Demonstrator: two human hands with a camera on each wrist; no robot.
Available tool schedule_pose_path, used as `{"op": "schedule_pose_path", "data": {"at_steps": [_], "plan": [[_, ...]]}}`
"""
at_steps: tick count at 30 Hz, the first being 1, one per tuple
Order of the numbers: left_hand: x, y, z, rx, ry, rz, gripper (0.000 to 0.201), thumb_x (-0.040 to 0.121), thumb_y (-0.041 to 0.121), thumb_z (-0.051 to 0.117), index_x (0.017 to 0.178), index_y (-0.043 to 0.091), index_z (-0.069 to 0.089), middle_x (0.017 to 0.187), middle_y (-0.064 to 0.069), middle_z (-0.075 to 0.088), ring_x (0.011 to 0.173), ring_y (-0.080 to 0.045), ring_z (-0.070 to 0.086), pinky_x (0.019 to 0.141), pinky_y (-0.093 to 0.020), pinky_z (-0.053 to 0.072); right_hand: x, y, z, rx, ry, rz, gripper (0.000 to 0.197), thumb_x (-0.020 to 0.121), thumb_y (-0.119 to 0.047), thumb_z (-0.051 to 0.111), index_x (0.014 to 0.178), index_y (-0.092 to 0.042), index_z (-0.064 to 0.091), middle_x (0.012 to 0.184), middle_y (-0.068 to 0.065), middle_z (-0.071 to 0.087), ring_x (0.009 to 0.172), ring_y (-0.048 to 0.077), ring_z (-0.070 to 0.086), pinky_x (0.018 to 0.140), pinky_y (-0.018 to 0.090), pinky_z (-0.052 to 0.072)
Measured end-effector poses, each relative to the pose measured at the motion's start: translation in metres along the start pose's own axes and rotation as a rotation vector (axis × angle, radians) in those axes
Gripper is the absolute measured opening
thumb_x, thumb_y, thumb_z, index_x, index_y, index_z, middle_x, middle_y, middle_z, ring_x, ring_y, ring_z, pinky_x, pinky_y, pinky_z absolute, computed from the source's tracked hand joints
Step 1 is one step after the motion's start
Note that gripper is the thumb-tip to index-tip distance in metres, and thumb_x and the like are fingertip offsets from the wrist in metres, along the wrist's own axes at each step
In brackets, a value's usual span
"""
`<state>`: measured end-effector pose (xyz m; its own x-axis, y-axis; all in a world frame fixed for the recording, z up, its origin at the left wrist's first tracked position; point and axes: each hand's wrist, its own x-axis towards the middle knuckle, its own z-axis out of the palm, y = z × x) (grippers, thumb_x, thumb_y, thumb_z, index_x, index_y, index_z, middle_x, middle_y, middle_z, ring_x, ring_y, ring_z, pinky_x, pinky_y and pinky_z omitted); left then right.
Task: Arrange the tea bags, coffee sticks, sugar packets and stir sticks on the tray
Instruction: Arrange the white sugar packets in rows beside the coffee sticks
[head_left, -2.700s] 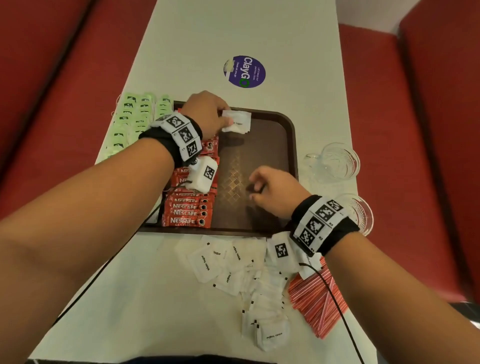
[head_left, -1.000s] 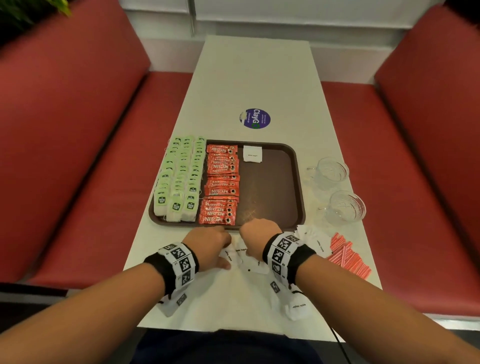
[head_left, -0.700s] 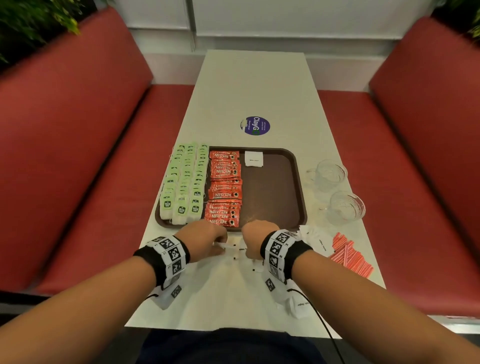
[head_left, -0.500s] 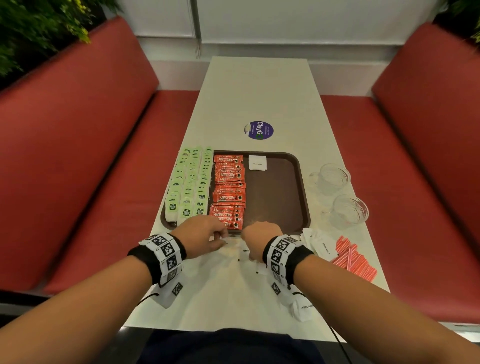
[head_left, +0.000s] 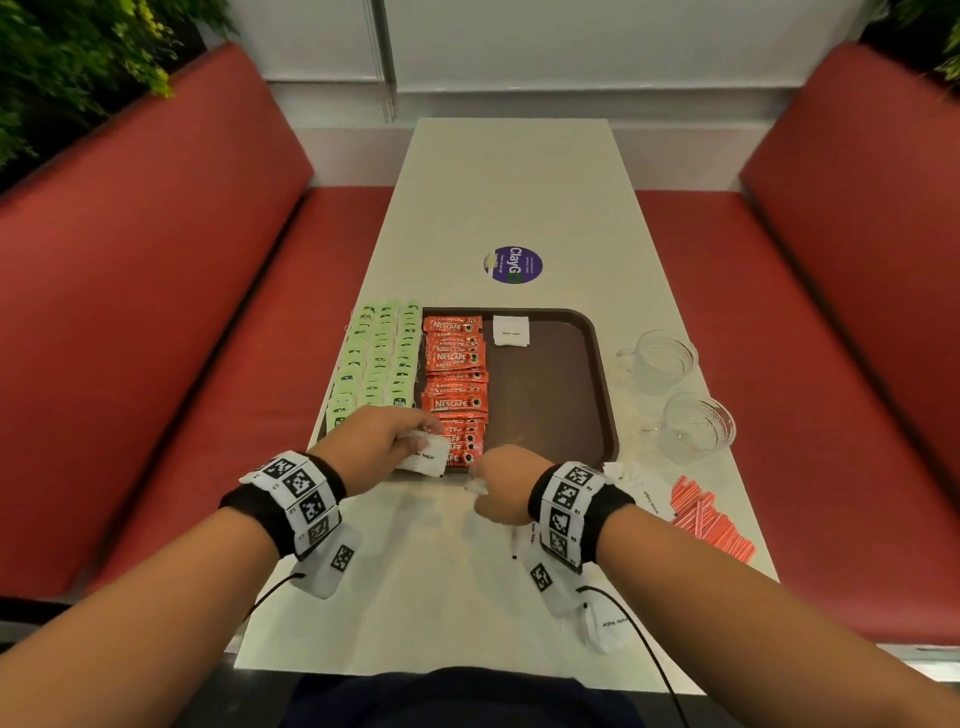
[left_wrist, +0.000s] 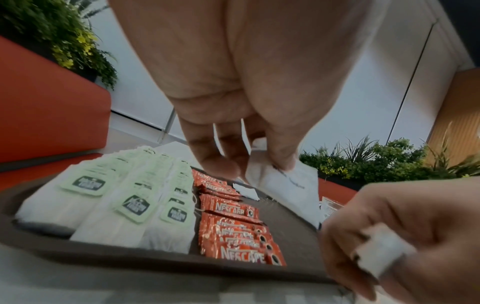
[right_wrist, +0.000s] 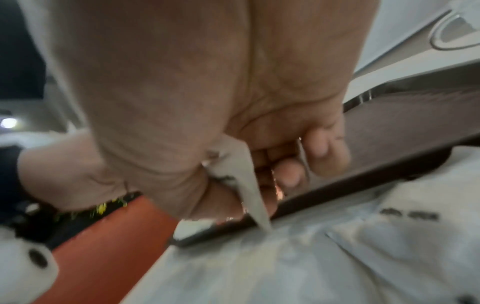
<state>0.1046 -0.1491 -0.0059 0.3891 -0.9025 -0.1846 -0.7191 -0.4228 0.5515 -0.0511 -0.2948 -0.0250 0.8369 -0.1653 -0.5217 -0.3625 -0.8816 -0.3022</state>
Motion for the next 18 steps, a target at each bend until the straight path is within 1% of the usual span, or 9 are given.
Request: {"op": "schedule_pose_path", "data": {"at_steps": [1,3,5,7,9,10,11,14,18], "plan": [[0.002,0.001,-0.002,-0.021,0.020,-0.005,0.026,0.098,0.025,0.061,0.122,0.033,0.064,0.109,0.013,0.067,0.100,-0.008,0.060,0.090,-0.028,0.048,0.001,0.003,-0.004,0.124,0.040,-0.003,0.028,0.094,-0.020,0.053,0.120,-0.013,0.059,0.113,0.007,0.065,0.101,0.027,0.063,0.086,0.036,0.054],[0.007,0.004,-0.006,-0.054,0.066,-0.008,0.027,0.096,0.027,0.064,0.121,0.036,0.062,0.104,0.017,0.067,0.094,-0.009,0.064,0.087,-0.028,0.051,0.001,0.011,-0.012,0.366,0.115,0.004,0.025,0.096,-0.013,0.050,0.120,-0.019,0.050,0.113,0.007,0.066,0.096,0.025,0.065,0.083,0.038,0.057],[0.015,0.009,-0.008,-0.074,0.118,0.012,0.027,0.094,0.029,0.066,0.119,0.037,0.061,0.097,0.019,0.069,0.088,-0.006,0.066,0.084,-0.028,0.054,0.001,0.019,-0.020,0.496,0.196,-0.012,0.019,0.097,-0.012,0.047,0.112,-0.024,0.043,0.101,0.006,0.066,0.082,0.021,0.066,0.069,0.036,0.058],[0.023,0.016,-0.008,-0.083,0.167,0.046,0.028,0.092,0.032,0.068,0.119,0.037,0.061,0.094,0.019,0.071,0.084,-0.001,0.065,0.082,-0.029,0.054,-0.001,0.024,-0.027,0.577,0.278,-0.026,0.012,0.100,-0.018,0.048,0.109,-0.025,0.043,0.092,0.003,0.065,0.071,0.017,0.062,0.058,0.031,0.052],[0.031,0.025,-0.008,-0.113,0.202,0.074,0.027,0.092,0.033,0.069,0.116,0.038,0.061,0.093,0.019,0.073,0.082,0.001,0.065,0.079,-0.027,0.055,0.000,0.027,-0.032,0.650,0.346,-0.054,0.013,0.097,-0.028,0.055,0.107,-0.022,0.051,0.094,0.005,0.067,0.076,0.022,0.064,0.065,0.038,0.055],[0.035,0.030,-0.006,-0.147,0.221,0.085,0.025,0.091,0.033,0.070,0.114,0.039,0.061,0.092,0.019,0.073,0.082,0.001,0.066,0.078,-0.026,0.055,0.001,0.029,-0.033,0.662,0.384,-0.077,0.015,0.094,-0.031,0.058,0.102,-0.019,0.055,0.093,0.006,0.067,0.079,0.024,0.065,0.070,0.042,0.055],[0.039,0.035,-0.005,-0.192,0.242,0.090,0.025,0.090,0.032,0.071,0.111,0.040,0.061,0.091,0.019,0.073,0.082,0.001,0.067,0.078,-0.025,0.055,0.002,0.031,-0.034,0.674,0.414,-0.091,0.015,0.092,-0.031,0.062,0.094,-0.017,0.058,0.089,0.006,0.067,0.078,0.024,0.064,0.070,0.043,0.054],[0.055,0.045,0.002,-0.326,0.263,0.069,0.026,0.087,0.029,0.076,0.106,0.040,0.063,0.089,0.017,0.073,0.083,-0.001,0.066,0.078,-0.022,0.052,0.006,0.044,-0.036,0.710,0.522,-0.110,0.022,0.095,-0.031,0.063,0.075,-0.025,0.055,0.071,-0.006,0.059,0.063,0.011,0.054,0.059,0.032,0.044],[0.085,0.049,0.010,-0.268,0.202,0.009,0.010,0.088,0.033,0.073,0.097,0.032,0.068,0.080,0.013,0.066,0.073,-0.003,0.059,0.067,-0.020,0.044,0.010,0.066,-0.041,0.707,0.564,-0.064,0.019,0.097,-0.036,0.060,0.085,-0.023,0.056,0.071,-0.005,0.058,0.062,0.012,0.052,0.060,0.036,0.045]]}}
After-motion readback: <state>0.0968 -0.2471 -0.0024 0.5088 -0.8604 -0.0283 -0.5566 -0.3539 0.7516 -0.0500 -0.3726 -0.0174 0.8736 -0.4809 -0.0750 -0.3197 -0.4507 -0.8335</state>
